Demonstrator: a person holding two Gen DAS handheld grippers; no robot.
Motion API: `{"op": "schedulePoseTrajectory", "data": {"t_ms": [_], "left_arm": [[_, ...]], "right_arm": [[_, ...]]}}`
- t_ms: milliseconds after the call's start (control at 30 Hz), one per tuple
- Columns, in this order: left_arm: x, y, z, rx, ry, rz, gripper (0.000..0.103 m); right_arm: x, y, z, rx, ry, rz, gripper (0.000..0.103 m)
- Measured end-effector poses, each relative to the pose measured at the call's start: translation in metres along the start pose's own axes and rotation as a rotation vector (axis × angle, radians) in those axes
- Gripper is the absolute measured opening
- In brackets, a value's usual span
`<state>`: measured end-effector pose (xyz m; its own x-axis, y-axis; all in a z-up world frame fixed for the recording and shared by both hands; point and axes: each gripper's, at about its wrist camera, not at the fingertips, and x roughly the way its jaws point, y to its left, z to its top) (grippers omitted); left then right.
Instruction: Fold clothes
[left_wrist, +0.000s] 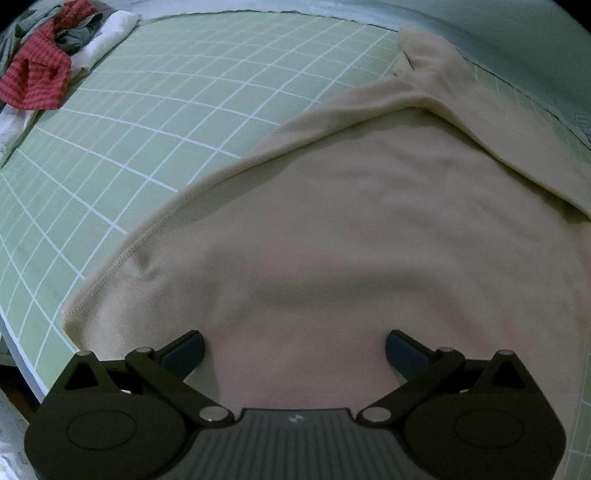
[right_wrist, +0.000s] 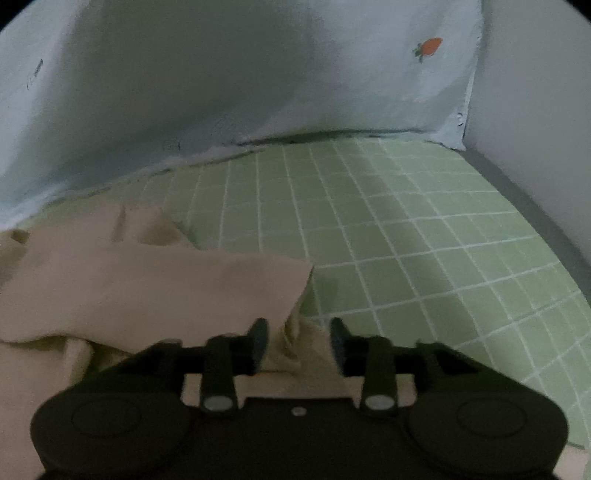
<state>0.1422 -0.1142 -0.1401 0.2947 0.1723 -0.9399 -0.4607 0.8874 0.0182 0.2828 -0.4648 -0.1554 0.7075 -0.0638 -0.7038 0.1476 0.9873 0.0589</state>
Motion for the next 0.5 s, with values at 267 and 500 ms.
{"op": "schedulePoseTrajectory", "data": {"t_ms": [267, 500], "left_arm": [[-0.002, 0.005, -0.005, 0.045, -0.029, -0.041, 0.103], [-0.018, 0.050, -0.005, 0.076, -0.104, -0.129, 0.103]], "right_arm": [[-0.056, 0.026, -0.018, 0.012, -0.109, 0.103, 0.100], [-0.110, 0.083, -0.061, -0.015, -0.097, 0.266, 0.103]]}}
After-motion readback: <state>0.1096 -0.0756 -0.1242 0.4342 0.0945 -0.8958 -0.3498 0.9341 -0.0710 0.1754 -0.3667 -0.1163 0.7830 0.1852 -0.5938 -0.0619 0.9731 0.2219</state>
